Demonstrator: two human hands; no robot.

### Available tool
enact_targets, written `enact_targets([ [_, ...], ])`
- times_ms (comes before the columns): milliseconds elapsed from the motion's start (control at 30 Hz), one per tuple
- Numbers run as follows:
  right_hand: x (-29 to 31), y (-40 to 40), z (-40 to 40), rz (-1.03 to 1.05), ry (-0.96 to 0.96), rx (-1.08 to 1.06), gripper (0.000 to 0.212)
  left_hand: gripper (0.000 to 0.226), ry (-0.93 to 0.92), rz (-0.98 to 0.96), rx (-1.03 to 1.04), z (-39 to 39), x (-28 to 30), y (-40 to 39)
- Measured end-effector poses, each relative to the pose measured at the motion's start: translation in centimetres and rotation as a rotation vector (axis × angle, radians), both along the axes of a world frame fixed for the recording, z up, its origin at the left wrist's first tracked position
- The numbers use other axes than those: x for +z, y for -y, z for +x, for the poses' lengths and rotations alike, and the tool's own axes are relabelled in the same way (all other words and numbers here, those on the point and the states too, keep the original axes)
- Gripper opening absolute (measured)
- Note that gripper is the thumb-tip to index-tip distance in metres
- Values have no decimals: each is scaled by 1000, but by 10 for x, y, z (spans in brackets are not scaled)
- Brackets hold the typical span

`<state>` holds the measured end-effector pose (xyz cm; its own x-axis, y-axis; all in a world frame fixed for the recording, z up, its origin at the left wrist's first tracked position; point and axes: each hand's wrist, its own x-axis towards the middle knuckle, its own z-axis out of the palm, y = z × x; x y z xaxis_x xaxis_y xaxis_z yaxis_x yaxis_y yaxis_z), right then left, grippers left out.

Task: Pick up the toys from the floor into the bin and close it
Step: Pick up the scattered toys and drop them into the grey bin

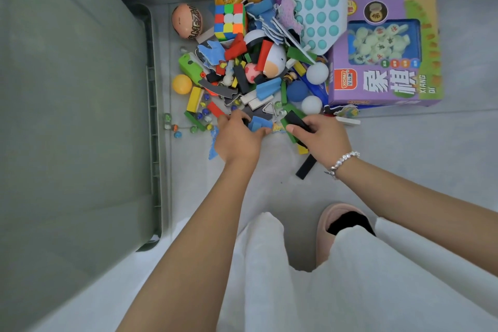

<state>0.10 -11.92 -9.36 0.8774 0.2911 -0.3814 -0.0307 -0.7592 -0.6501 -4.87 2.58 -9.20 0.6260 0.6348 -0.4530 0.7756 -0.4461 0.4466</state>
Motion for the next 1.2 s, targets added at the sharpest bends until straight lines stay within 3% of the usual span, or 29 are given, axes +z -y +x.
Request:
enact_targets([
  [167,-1,8,-2,50,-19,-76,29,51,23,-50,-13,-3,0,-3],
  [333,7,17,-1,101,-66,-153,21,41,-4,-163,-41,-2,4,-10],
  [533,17,25,-3,380,-365,-364,16,35,137,-370,149,-10,5,-3],
  [600,15,31,-5,316,-330,-303,18,38,151,-502,235,-13,7,6],
  [733,9,41,-14,-32,-40,-113,17,36,132,-666,336,-23,9,26],
  [933,2,28,-16,-78,57,-67,26,30,133,-716,490,-36,4,43],
  [1200,-3,4,-11,-130,17,-58,65,34,147,-733,564,-36,5,43],
])
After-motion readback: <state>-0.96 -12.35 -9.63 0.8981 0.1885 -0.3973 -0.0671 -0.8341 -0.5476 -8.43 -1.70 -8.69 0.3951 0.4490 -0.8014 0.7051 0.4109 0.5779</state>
